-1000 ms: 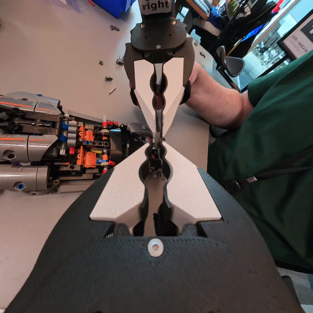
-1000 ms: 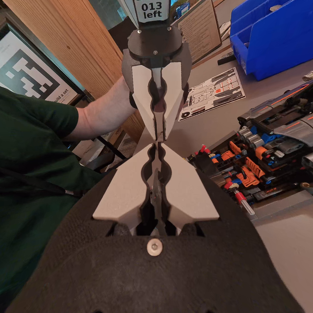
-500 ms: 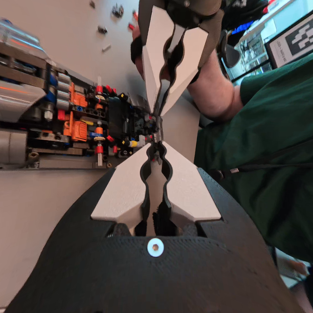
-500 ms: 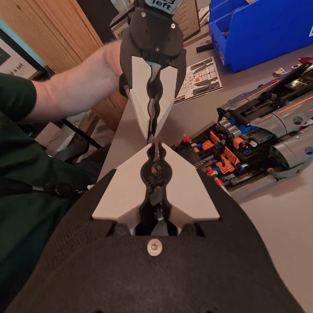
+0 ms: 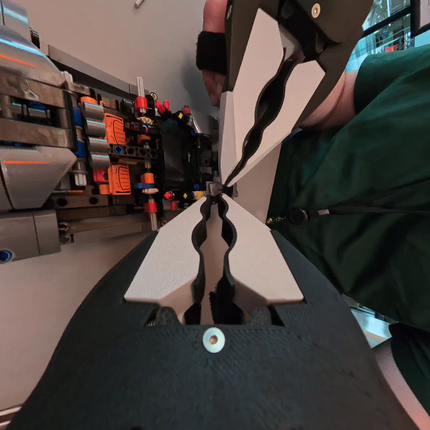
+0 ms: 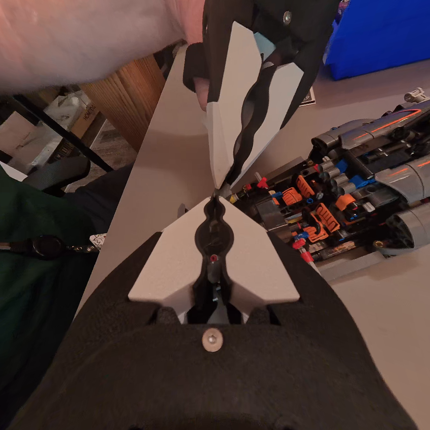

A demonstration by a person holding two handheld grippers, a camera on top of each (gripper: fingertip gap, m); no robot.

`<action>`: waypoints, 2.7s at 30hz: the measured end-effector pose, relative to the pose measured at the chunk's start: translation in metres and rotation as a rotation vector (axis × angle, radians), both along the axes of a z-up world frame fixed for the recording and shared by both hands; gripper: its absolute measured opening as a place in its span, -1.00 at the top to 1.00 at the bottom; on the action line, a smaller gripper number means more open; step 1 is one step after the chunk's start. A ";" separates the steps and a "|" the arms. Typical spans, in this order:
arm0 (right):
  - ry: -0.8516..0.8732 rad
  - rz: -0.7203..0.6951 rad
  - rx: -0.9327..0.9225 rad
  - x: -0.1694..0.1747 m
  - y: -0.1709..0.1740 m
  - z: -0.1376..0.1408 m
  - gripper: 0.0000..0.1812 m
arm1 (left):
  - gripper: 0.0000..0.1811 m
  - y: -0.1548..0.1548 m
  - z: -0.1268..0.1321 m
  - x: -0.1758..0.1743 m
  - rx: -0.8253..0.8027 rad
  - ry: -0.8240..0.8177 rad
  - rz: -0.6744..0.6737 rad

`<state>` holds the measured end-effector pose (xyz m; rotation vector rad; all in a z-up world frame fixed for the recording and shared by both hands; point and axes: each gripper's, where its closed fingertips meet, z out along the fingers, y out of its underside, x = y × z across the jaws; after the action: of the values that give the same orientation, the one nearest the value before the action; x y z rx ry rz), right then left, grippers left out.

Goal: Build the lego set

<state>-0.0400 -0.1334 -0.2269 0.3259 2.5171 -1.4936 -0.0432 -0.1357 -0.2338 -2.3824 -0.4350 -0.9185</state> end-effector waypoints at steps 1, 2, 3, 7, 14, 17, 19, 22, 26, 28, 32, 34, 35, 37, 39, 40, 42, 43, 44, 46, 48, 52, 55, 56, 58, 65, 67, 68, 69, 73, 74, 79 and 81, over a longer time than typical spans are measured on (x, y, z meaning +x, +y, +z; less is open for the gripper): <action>0.008 -0.003 0.007 -0.001 0.000 -0.001 1.00 | 0.96 0.000 0.000 0.000 -0.006 -0.006 -0.008; 0.011 -0.006 0.011 -0.001 0.000 -0.001 1.00 | 0.96 0.000 -0.001 0.001 -0.015 -0.008 -0.024; 0.010 -0.003 0.014 0.000 -0.001 -0.002 1.00 | 0.96 0.001 -0.001 0.001 -0.021 -0.010 -0.037; 0.024 -0.005 0.027 -0.001 -0.001 -0.003 1.00 | 0.96 0.002 -0.002 0.000 -0.053 -0.025 -0.087; 0.052 -0.011 0.061 -0.002 0.000 -0.007 1.00 | 0.92 0.001 -0.008 -0.004 -0.123 -0.012 -0.165; 0.054 -0.013 0.063 -0.002 0.000 -0.008 1.00 | 0.92 0.001 -0.008 -0.005 -0.128 -0.018 -0.176; 0.060 -0.013 0.065 -0.002 0.001 -0.008 1.00 | 0.92 0.001 -0.008 -0.005 -0.118 -0.013 -0.171; 0.068 -0.017 0.079 -0.003 0.001 -0.009 1.00 | 0.91 0.001 -0.007 -0.007 -0.095 0.037 -0.150; 0.075 -0.016 0.084 -0.003 0.000 -0.010 1.00 | 0.73 0.000 -0.001 -0.019 -0.066 0.132 -0.044; 0.077 -0.020 0.083 -0.003 0.000 -0.010 1.00 | 0.66 -0.004 0.003 -0.020 -0.051 0.180 0.033; 0.075 -0.021 0.084 -0.003 0.000 -0.010 1.00 | 0.70 -0.009 0.020 -0.008 0.082 0.204 0.258; 0.075 -0.021 0.084 -0.003 -0.001 -0.010 1.00 | 0.69 -0.008 0.010 0.000 0.104 0.161 0.362; 0.076 -0.021 0.085 -0.003 -0.001 -0.010 1.00 | 0.69 -0.006 0.004 0.003 0.116 0.141 0.404; 0.074 -0.021 0.083 -0.003 -0.002 -0.010 1.00 | 0.63 -0.003 -0.005 0.004 0.151 0.096 0.491; 0.071 -0.021 0.080 -0.003 -0.002 -0.010 1.00 | 0.65 -0.001 -0.002 0.002 0.230 0.050 0.564; 0.069 -0.021 0.080 -0.003 -0.002 -0.010 1.00 | 0.67 0.000 -0.001 0.000 0.259 0.030 0.600; 0.067 -0.022 0.079 -0.003 -0.002 -0.010 1.00 | 0.72 -0.002 -0.007 0.000 0.248 0.026 0.634; 0.066 -0.023 0.078 -0.003 -0.002 -0.010 1.00 | 0.74 -0.002 -0.008 0.000 0.247 0.014 0.644; 0.065 -0.024 0.078 -0.003 -0.002 -0.010 1.00 | 0.75 -0.001 -0.010 0.001 0.248 -0.003 0.656; 0.064 -0.024 0.077 -0.003 -0.002 -0.010 1.00 | 0.80 0.000 -0.012 0.001 0.256 -0.009 0.667; 0.060 -0.026 0.076 -0.003 -0.002 -0.010 1.00 | 0.81 0.001 -0.012 0.000 0.276 -0.029 0.685; 0.061 -0.029 0.078 -0.004 -0.001 -0.011 1.00 | 0.80 0.000 -0.010 0.000 0.332 -0.079 0.708; 0.062 -0.030 0.079 -0.004 -0.001 -0.011 1.00 | 0.70 0.001 -0.006 0.001 0.376 -0.119 0.722; 0.061 -0.030 0.079 -0.004 -0.001 -0.011 1.00 | 0.71 0.001 -0.007 0.001 0.375 -0.113 0.725; 0.060 -0.032 0.078 -0.004 -0.002 -0.011 1.00 | 0.76 0.000 -0.008 -0.001 0.367 -0.097 0.738; 0.058 -0.036 0.078 -0.005 -0.002 -0.011 1.00 | 0.83 0.000 -0.011 -0.003 0.376 -0.100 0.764; 0.057 -0.037 0.076 -0.005 -0.002 -0.010 1.00 | 0.83 0.000 -0.011 -0.003 0.380 -0.099 0.767; 0.057 -0.038 0.077 -0.005 -0.002 -0.011 1.00 | 0.83 0.001 -0.011 -0.003 0.380 -0.098 0.767; 0.056 -0.039 0.077 -0.005 -0.002 -0.011 1.00 | 0.84 0.001 -0.012 -0.003 0.379 -0.089 0.767; 0.064 -0.045 0.084 -0.006 -0.001 -0.011 1.00 | 0.85 0.002 -0.013 -0.003 0.374 -0.059 0.770; 0.065 -0.047 0.085 -0.006 -0.001 -0.011 1.00 | 0.85 0.002 -0.013 -0.003 0.374 -0.062 0.769; 0.072 -0.057 0.090 -0.008 -0.001 -0.011 1.00 | 0.85 0.002 -0.014 -0.004 0.370 -0.044 0.775; 0.071 -0.057 0.087 -0.008 -0.001 -0.012 1.00 | 0.85 0.002 -0.014 -0.004 0.370 -0.041 0.777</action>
<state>-0.0478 -0.1339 -0.2385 0.3675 2.6553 -1.4432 -0.0472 -0.1335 -0.2477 -1.6409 -1.0127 -0.6063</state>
